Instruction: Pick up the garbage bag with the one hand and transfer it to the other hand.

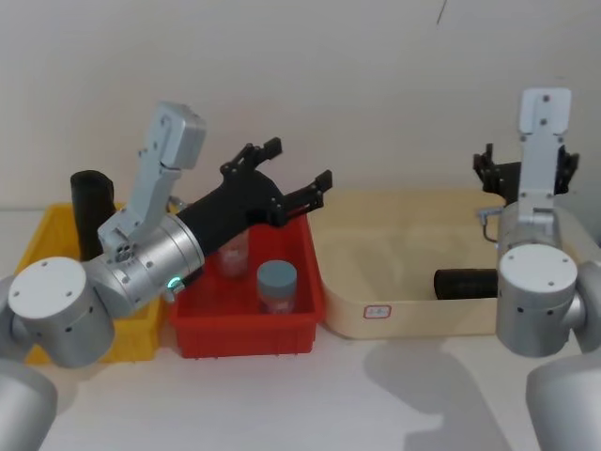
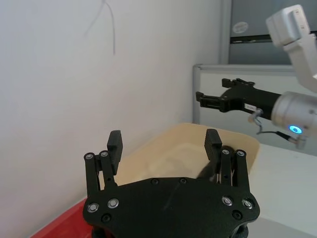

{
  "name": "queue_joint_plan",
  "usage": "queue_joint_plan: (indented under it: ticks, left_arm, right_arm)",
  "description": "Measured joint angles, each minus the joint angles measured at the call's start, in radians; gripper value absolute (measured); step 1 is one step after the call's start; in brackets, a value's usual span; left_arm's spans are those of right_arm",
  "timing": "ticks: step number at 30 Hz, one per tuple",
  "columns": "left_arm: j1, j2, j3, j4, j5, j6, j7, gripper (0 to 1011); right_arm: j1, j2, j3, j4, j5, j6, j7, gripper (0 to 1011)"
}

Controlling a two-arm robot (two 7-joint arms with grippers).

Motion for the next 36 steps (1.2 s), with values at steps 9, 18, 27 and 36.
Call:
queue_joint_plan:
  ticks: [9,18,27,36]
  left_arm:
    - [0.062,0.035,-0.018,-0.1,0.056,-0.019,0.098,1000]
    - [0.152,0.077,-0.049,-0.232,0.133,-0.028,0.224,1000]
    - [0.261,0.118,-0.093,-0.369,0.203,-0.019,0.344,1000]
    - [0.379,0.146,-0.148,-0.488,0.258,0.009,0.463,1000]
  right_arm:
    - [-0.052,0.016,-0.055,-0.072,-0.015,0.022,0.073,1000]
    - [-0.098,0.028,-0.108,-0.129,-0.017,0.049,0.154,1000]
    - [-0.139,0.038,-0.164,-0.178,-0.004,0.082,0.251,1000]
    - [-0.17,0.045,-0.214,-0.214,0.022,0.109,0.352,1000]
